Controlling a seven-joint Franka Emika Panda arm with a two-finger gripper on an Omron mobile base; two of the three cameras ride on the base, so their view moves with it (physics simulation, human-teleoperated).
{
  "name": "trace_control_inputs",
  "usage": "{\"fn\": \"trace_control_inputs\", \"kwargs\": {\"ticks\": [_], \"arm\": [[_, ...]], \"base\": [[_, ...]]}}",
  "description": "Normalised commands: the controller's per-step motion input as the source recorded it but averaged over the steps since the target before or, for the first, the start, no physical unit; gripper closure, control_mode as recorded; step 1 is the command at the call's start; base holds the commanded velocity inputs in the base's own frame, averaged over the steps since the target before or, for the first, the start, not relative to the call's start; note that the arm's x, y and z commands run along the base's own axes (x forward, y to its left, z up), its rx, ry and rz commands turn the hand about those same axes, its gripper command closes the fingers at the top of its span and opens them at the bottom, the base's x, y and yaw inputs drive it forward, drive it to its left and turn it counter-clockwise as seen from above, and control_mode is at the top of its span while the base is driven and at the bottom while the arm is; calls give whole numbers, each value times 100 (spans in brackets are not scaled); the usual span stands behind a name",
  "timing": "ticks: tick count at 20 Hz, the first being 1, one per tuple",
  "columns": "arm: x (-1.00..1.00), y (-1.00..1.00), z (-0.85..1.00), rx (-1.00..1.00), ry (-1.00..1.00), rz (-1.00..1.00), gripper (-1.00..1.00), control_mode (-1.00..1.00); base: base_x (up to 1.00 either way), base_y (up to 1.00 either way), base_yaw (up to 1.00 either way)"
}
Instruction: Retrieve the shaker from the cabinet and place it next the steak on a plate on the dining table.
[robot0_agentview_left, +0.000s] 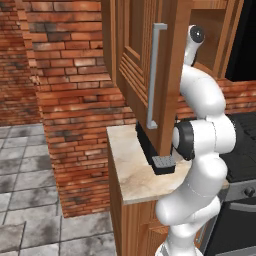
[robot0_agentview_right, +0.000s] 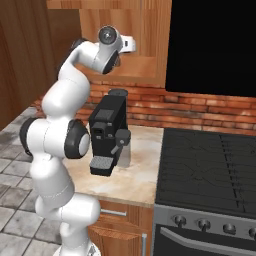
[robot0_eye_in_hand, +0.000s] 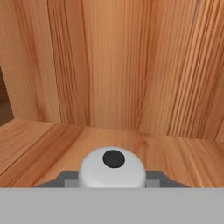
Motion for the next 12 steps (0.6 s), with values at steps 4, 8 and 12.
{"fn": "trace_control_inputs", "kwargs": {"ticks": [4, 8, 12], "arm": [[-100, 0, -7, 0, -7, 3, 100, -100], [-100, 0, 4, 0, -14, 3, 100, -100], [-100, 0, 13, 0, -8, 2, 100, -100]], "base": [[0, 0, 0], [0, 0, 0], [0, 0, 0]]}}
